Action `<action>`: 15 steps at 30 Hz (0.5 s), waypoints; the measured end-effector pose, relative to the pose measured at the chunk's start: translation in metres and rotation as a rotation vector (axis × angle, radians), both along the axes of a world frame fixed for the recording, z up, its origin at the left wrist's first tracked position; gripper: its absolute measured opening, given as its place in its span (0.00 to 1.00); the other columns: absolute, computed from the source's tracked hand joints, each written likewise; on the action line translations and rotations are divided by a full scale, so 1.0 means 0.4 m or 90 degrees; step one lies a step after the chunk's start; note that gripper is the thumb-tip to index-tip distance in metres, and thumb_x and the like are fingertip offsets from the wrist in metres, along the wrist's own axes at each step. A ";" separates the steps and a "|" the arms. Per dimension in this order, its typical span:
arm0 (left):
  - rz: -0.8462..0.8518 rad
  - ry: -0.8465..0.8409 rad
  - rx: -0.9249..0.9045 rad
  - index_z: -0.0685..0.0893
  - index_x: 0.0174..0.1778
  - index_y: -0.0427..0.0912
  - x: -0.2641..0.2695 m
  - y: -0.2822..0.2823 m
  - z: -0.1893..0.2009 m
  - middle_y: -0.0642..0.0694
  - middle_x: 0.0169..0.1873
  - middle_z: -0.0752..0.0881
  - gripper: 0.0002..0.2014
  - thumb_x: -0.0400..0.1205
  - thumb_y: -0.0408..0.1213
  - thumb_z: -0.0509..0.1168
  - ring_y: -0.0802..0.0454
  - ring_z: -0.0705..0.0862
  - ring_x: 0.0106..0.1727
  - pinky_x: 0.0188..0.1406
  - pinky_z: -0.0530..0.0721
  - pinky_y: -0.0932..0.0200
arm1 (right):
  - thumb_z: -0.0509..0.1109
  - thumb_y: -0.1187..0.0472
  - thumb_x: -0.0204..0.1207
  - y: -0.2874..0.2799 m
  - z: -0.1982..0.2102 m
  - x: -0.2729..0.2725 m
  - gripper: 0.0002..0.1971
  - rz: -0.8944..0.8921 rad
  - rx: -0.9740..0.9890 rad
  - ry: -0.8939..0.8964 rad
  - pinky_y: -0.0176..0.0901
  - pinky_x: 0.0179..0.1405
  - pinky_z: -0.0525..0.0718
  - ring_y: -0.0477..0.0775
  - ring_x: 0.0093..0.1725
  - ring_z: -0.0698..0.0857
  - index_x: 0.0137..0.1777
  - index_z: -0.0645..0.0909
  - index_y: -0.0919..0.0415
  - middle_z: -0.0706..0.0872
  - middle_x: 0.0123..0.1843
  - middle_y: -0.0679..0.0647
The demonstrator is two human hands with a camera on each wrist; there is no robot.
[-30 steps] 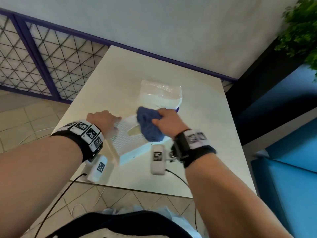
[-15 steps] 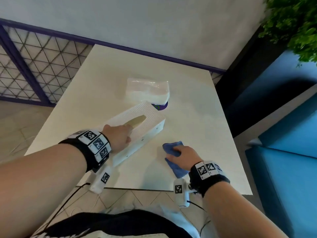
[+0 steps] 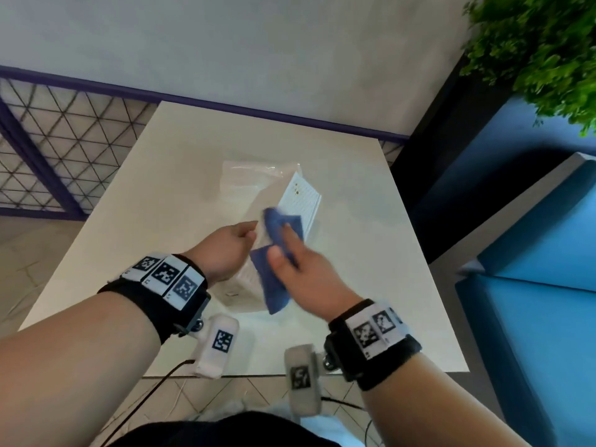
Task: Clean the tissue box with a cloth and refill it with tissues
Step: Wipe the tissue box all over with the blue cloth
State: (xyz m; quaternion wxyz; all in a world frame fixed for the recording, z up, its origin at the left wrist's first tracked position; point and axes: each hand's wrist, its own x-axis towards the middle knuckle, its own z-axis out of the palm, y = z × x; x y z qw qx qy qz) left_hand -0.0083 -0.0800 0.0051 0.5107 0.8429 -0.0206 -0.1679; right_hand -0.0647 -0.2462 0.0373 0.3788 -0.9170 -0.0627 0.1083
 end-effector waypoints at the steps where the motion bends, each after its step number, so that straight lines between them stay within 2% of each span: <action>1: -0.013 -0.004 0.015 0.85 0.58 0.40 -0.001 -0.009 0.006 0.39 0.57 0.87 0.12 0.84 0.35 0.59 0.46 0.83 0.56 0.61 0.79 0.51 | 0.56 0.47 0.85 0.022 -0.008 -0.006 0.29 0.076 -0.027 -0.002 0.45 0.79 0.62 0.54 0.84 0.59 0.84 0.55 0.50 0.60 0.85 0.55; 2: -0.021 0.006 0.038 0.86 0.55 0.36 -0.001 -0.015 0.006 0.35 0.54 0.87 0.11 0.83 0.31 0.59 0.43 0.83 0.52 0.53 0.79 0.53 | 0.55 0.49 0.86 0.031 -0.020 -0.002 0.30 0.121 -0.061 -0.023 0.48 0.84 0.52 0.53 0.86 0.47 0.85 0.49 0.50 0.48 0.87 0.53; 3: -0.030 0.007 0.055 0.86 0.55 0.34 -0.003 -0.017 0.005 0.34 0.53 0.87 0.11 0.83 0.31 0.59 0.39 0.84 0.53 0.49 0.78 0.57 | 0.55 0.51 0.86 0.026 -0.027 0.016 0.31 0.132 -0.083 -0.052 0.49 0.85 0.46 0.52 0.86 0.42 0.85 0.48 0.51 0.43 0.87 0.52; 4: -0.039 0.022 0.035 0.85 0.58 0.37 -0.008 -0.015 0.005 0.36 0.55 0.88 0.13 0.82 0.37 0.61 0.39 0.84 0.56 0.55 0.78 0.58 | 0.56 0.51 0.86 0.013 -0.035 0.044 0.31 0.116 -0.083 -0.077 0.50 0.85 0.45 0.54 0.86 0.42 0.85 0.48 0.52 0.42 0.87 0.53; 6: -0.026 0.052 -0.071 0.83 0.65 0.49 -0.014 -0.012 -0.002 0.44 0.60 0.87 0.23 0.76 0.52 0.62 0.42 0.83 0.63 0.70 0.75 0.46 | 0.58 0.51 0.85 -0.016 -0.036 0.107 0.32 0.021 -0.054 -0.074 0.51 0.84 0.54 0.58 0.85 0.51 0.85 0.48 0.52 0.48 0.87 0.56; 7: -0.020 0.057 -0.099 0.81 0.68 0.51 -0.009 -0.012 -0.012 0.46 0.62 0.86 0.25 0.76 0.54 0.61 0.45 0.82 0.64 0.72 0.73 0.43 | 0.58 0.50 0.85 -0.027 -0.031 0.136 0.32 -0.043 -0.037 -0.059 0.49 0.80 0.62 0.61 0.83 0.60 0.85 0.49 0.52 0.54 0.86 0.58; 8: -0.017 0.049 -0.102 0.81 0.69 0.51 -0.004 -0.014 -0.019 0.47 0.62 0.86 0.23 0.79 0.51 0.60 0.47 0.82 0.64 0.73 0.73 0.44 | 0.58 0.50 0.84 -0.031 -0.027 0.155 0.32 -0.087 -0.024 -0.051 0.45 0.74 0.68 0.63 0.79 0.68 0.84 0.49 0.52 0.61 0.83 0.59; 9: -0.012 0.032 -0.091 0.81 0.69 0.50 0.002 -0.018 -0.014 0.47 0.62 0.86 0.21 0.82 0.48 0.58 0.47 0.82 0.64 0.72 0.73 0.46 | 0.58 0.50 0.84 -0.027 -0.021 0.158 0.32 -0.099 -0.020 -0.048 0.41 0.69 0.69 0.63 0.76 0.72 0.84 0.50 0.53 0.65 0.81 0.60; 10: 0.007 0.014 -0.084 0.82 0.68 0.49 0.009 -0.020 -0.003 0.46 0.61 0.86 0.19 0.82 0.47 0.58 0.46 0.83 0.62 0.71 0.75 0.46 | 0.58 0.51 0.84 -0.015 -0.016 0.149 0.32 -0.076 -0.027 -0.051 0.42 0.71 0.68 0.63 0.78 0.70 0.84 0.49 0.55 0.63 0.82 0.60; 12: 0.054 -0.011 -0.096 0.85 0.62 0.46 0.028 -0.016 0.017 0.46 0.55 0.89 0.16 0.82 0.43 0.59 0.46 0.85 0.59 0.67 0.78 0.47 | 0.57 0.54 0.85 0.021 -0.014 0.091 0.33 0.033 -0.043 -0.065 0.47 0.83 0.56 0.60 0.85 0.53 0.85 0.46 0.60 0.49 0.86 0.60; 13: 0.062 -0.012 -0.132 0.86 0.58 0.45 0.032 -0.010 0.026 0.49 0.51 0.90 0.12 0.83 0.38 0.60 0.47 0.85 0.58 0.66 0.79 0.51 | 0.57 0.56 0.86 0.036 -0.018 0.051 0.33 0.097 -0.045 -0.062 0.47 0.84 0.48 0.57 0.86 0.45 0.84 0.44 0.61 0.43 0.87 0.60; 15: 0.078 0.001 -0.193 0.86 0.51 0.44 0.031 -0.004 0.044 0.57 0.42 0.91 0.09 0.83 0.28 0.62 0.52 0.84 0.53 0.62 0.80 0.61 | 0.57 0.58 0.86 0.037 -0.026 0.001 0.33 0.177 -0.027 -0.047 0.45 0.84 0.42 0.53 0.85 0.37 0.84 0.42 0.57 0.37 0.86 0.55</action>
